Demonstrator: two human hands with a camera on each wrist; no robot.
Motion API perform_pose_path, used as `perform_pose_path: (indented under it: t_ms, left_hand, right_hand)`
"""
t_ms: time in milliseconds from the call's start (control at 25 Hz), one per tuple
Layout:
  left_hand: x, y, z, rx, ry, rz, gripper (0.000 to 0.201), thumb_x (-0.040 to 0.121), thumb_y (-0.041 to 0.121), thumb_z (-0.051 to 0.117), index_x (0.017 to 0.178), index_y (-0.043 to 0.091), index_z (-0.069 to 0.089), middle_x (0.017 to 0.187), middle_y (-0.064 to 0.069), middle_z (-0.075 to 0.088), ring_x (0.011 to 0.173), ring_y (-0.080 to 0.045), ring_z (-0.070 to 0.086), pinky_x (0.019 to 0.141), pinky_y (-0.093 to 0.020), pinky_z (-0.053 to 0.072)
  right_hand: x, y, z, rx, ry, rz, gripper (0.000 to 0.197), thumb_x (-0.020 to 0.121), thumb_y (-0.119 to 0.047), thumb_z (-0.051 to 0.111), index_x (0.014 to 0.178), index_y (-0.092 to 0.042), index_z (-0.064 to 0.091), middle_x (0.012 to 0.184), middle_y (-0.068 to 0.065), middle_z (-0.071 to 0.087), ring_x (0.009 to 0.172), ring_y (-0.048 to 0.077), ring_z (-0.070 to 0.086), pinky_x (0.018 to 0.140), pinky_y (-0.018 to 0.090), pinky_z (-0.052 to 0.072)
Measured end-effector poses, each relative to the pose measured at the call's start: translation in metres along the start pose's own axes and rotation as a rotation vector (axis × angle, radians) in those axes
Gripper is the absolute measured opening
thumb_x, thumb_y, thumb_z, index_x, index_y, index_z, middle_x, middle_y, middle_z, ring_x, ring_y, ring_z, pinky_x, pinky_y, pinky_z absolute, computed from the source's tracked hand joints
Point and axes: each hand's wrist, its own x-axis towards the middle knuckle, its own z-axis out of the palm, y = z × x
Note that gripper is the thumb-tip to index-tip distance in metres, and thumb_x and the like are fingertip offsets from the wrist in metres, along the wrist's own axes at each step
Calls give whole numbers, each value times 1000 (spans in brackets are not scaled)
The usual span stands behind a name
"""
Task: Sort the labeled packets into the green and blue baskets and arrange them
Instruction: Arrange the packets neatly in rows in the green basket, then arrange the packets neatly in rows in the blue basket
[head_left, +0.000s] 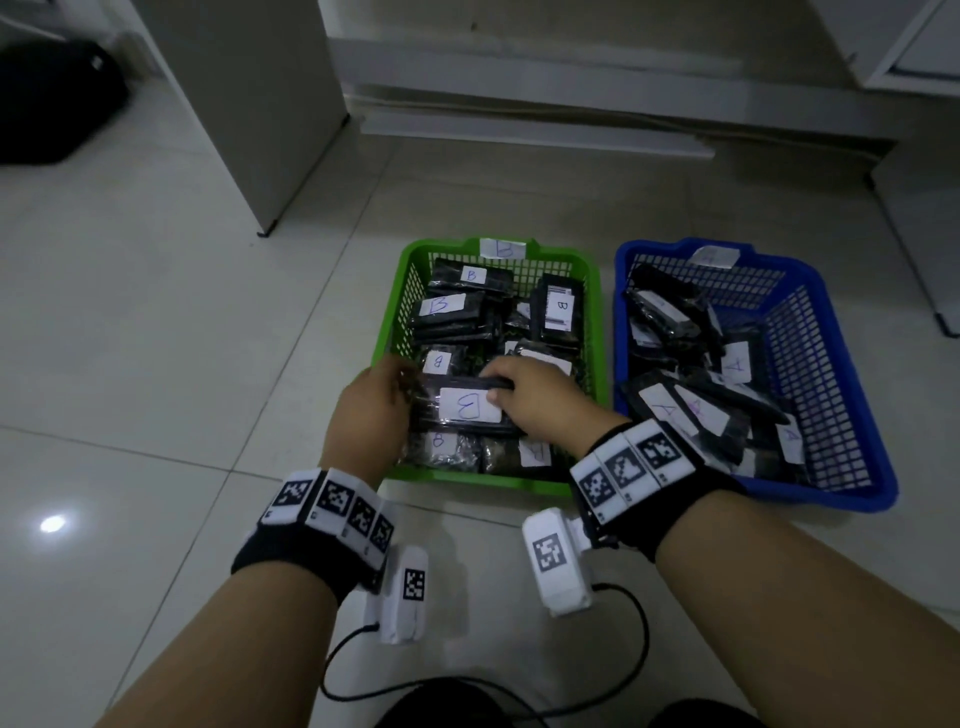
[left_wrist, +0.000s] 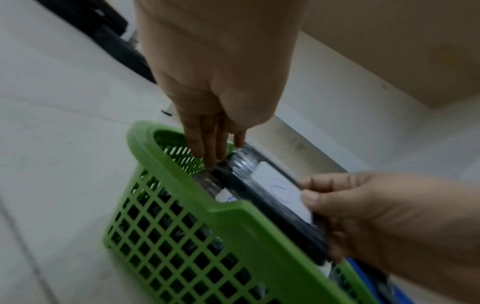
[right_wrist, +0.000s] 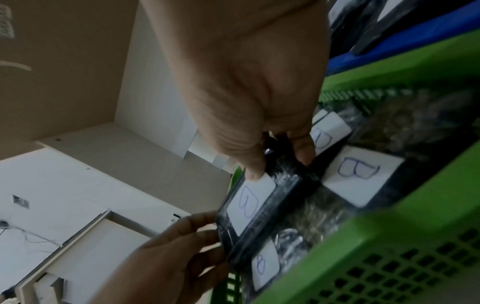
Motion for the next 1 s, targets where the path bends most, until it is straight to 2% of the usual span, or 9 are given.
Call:
perform_pose_path:
  t_ms: [120, 280, 400, 520, 600, 680, 760, 800, 1000]
  left_hand:
    - [-3, 1, -1, -60, -8, 41, 33, 94, 16, 48, 127, 16, 51, 122, -11, 55, 106, -26, 55, 86, -28, 40]
    - [5, -3, 7, -6, -35, 109, 36, 91, 18, 56, 126, 14, 57, 132, -9, 45, 113, -24, 52, 97, -30, 40]
    - [17, -12, 16, 104, -138, 170, 33, 93, 25, 55, 124, 16, 61, 140, -6, 43, 121, -24, 49, 105, -34, 39]
    - [19, -19, 25, 222, -258, 195, 34, 95, 29, 51, 126, 20, 60, 149, -5, 36, 129, -26, 42, 108, -39, 36]
    - [19, -19, 28, 275, -280, 194, 36, 96, 30, 48, 130, 22, 57, 150, -6, 35, 130, -29, 40, 110, -38, 33]
    - [18, -15, 30, 264, -263, 190, 36, 96, 30, 48, 130, 25, 56, 149, -5, 35, 130, -30, 37, 110, -38, 32]
    - [15, -10, 33, 248, -285, 199, 37, 96, 32, 48, 132, 28, 54, 149, -2, 34, 133, -28, 32, 112, -38, 29]
    - [13, -7, 35, 263, -311, 213, 39, 96, 33, 47, 134, 29, 52, 150, -1, 32, 134, -28, 30, 113, -37, 26]
    - [5, 3, 38, 287, -355, 185, 44, 95, 40, 47, 139, 33, 45, 156, 1, 23, 140, -28, 23, 116, -39, 21]
  right_hand:
    - [12, -6, 14, 122, 137, 27, 23, 96, -11, 49, 114, -21, 58, 104, 5, 61, 85, 21, 57, 56, 24, 35]
    - [37, -5, 22, 63, 188, 20, 30, 92, -7, 53, 117, -22, 62, 113, 9, 51, 96, 27, 56, 77, 27, 42]
    - [48, -5, 30, -161, 129, -29, 36, 91, -1, 51, 122, -14, 64, 109, 9, 40, 106, 30, 47, 83, 27, 37]
    - [47, 1, 32, -229, 119, -70, 36, 92, -1, 49, 125, -11, 60, 113, 11, 43, 116, 30, 41, 87, 23, 39]
    - [40, 8, 25, -203, 250, -54, 37, 88, 0, 54, 122, -14, 61, 114, 8, 45, 117, 27, 40, 89, 22, 41]
    - [28, 18, 14, -428, 373, -24, 46, 81, -12, 67, 124, -17, 54, 122, 9, 46, 118, 27, 38, 95, 32, 40]
    - [20, 30, 5, -606, 298, 67, 70, 73, -29, 77, 132, -16, 41, 129, 12, 43, 118, 30, 39, 96, 37, 39]
    - [19, 36, 2, -627, 240, 84, 77, 72, -29, 78, 135, -15, 36, 131, 13, 42, 119, 31, 39, 96, 37, 39]
    - [26, 46, -18, -509, 126, 7, 64, 81, -10, 66, 137, -14, 36, 135, 13, 45, 122, 31, 44, 96, 36, 40]
